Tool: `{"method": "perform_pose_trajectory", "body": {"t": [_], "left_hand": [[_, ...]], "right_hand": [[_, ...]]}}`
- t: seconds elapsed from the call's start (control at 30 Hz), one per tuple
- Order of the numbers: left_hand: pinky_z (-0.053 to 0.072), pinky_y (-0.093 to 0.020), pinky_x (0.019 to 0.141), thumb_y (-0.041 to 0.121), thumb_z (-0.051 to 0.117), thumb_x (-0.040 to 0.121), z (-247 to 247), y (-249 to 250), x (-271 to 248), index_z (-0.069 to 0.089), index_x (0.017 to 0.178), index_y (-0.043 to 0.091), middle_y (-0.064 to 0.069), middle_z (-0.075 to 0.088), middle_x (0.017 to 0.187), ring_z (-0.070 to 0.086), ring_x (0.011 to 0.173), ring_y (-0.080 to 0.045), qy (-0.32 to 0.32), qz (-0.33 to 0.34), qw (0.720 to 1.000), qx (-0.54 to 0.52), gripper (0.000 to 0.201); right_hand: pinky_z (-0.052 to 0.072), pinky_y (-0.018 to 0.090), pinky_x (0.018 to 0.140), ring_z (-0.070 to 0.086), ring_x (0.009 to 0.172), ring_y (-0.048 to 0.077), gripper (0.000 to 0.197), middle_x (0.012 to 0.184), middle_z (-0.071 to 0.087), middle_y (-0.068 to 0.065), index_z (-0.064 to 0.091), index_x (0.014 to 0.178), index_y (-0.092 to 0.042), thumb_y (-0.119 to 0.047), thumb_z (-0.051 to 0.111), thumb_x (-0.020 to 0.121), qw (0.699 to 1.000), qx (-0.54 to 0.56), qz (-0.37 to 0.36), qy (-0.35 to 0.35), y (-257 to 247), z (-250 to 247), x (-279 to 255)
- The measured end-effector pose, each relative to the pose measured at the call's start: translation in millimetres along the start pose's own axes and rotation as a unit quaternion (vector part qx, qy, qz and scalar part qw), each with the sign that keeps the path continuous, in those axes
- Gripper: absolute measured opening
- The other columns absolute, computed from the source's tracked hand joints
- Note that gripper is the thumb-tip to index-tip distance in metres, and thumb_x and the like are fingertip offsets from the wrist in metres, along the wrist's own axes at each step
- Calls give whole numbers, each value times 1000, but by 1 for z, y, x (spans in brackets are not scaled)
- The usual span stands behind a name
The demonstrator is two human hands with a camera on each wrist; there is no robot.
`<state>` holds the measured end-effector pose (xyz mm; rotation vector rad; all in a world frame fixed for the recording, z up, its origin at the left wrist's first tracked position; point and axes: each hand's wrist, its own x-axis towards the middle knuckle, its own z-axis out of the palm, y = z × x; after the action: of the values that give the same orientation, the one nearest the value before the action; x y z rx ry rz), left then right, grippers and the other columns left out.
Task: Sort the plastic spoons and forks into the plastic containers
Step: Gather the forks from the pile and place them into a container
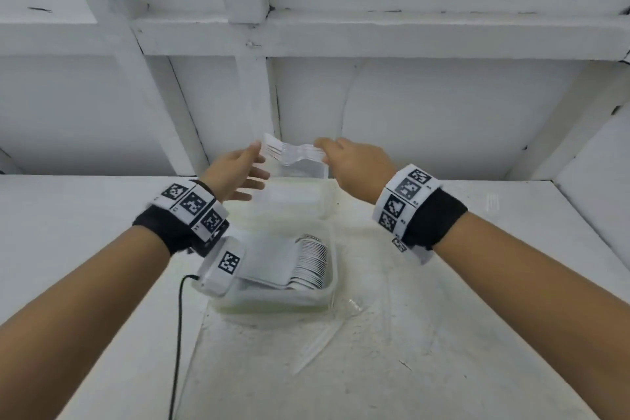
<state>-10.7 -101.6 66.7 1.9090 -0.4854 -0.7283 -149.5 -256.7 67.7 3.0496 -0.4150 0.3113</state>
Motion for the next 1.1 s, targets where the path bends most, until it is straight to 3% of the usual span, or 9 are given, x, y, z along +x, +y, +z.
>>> {"method": "perform_pose_trajectory", "body": {"t": [0.1,0.2,0.37,0.5,0.63,0.77,0.9,1.03,1.1], "left_hand": [[44,-29,70,35,40,99,-29,-11,29,54,103,11,-9,63,101,56,89,-22,18,21,980,195,29],[39,-29,72,31,41,98,-46,-29,56,55,95,2,-22,60,102,53,87,-25,25,16,925,379,32],[38,-33,97,36,43,97,-47,-57,81,37,141,6,-13,49,137,46,125,-29,-8,-40,877,478,53],[42,-21,56,18,48,95,-43,-61,88,49,132,10,-13,66,112,56,80,-21,-39,-45,890,452,38],[36,-16,46,14,49,93,-44,-61,93,54,125,10,-12,70,104,48,52,-8,-38,-40,894,444,32],[41,-15,50,12,50,92,-46,-64,93,53,126,10,-12,71,101,63,70,-17,-43,-50,903,424,34],[52,-26,71,12,50,92,-46,-69,96,45,134,8,-10,71,102,68,94,-20,-35,-64,920,385,42],[56,-38,83,9,50,92,-46,-71,99,42,136,7,-12,70,103,70,90,-25,-38,-77,935,344,45],[56,-39,82,8,49,92,-46,-71,99,44,134,8,-13,70,101,70,89,-26,-38,-75,938,336,43]], "right_hand": [[36,32,61,53,75,28,35,108,56,10,35,135,-17,-17,32,99,999,3,-5,-50,8,24,39],[36,32,62,56,79,29,36,107,56,12,38,132,-15,-11,37,96,995,-9,-10,-94,9,53,69],[39,32,65,57,87,31,34,111,54,14,41,130,-12,-10,36,96,987,-26,-39,-155,-3,89,101],[42,31,65,58,84,31,37,100,55,12,37,131,-13,-11,35,94,981,0,-52,-186,-9,109,117],[48,30,66,59,78,26,26,97,56,8,43,116,-14,-10,40,91,976,34,-59,-205,-12,121,124],[49,34,73,59,84,28,20,101,60,8,50,110,-14,-10,42,92,974,52,-39,-218,-10,131,129],[46,40,93,57,106,30,33,116,59,10,55,120,-6,-26,38,99,962,64,4,-267,-18,139,137],[45,32,77,53,82,26,31,77,54,5,57,77,-7,-17,36,98,961,106,36,-255,-19,144,139],[44,29,80,54,87,26,26,85,57,5,60,87,-6,-9,35,95,958,130,51,-250,-16,145,138]]}}
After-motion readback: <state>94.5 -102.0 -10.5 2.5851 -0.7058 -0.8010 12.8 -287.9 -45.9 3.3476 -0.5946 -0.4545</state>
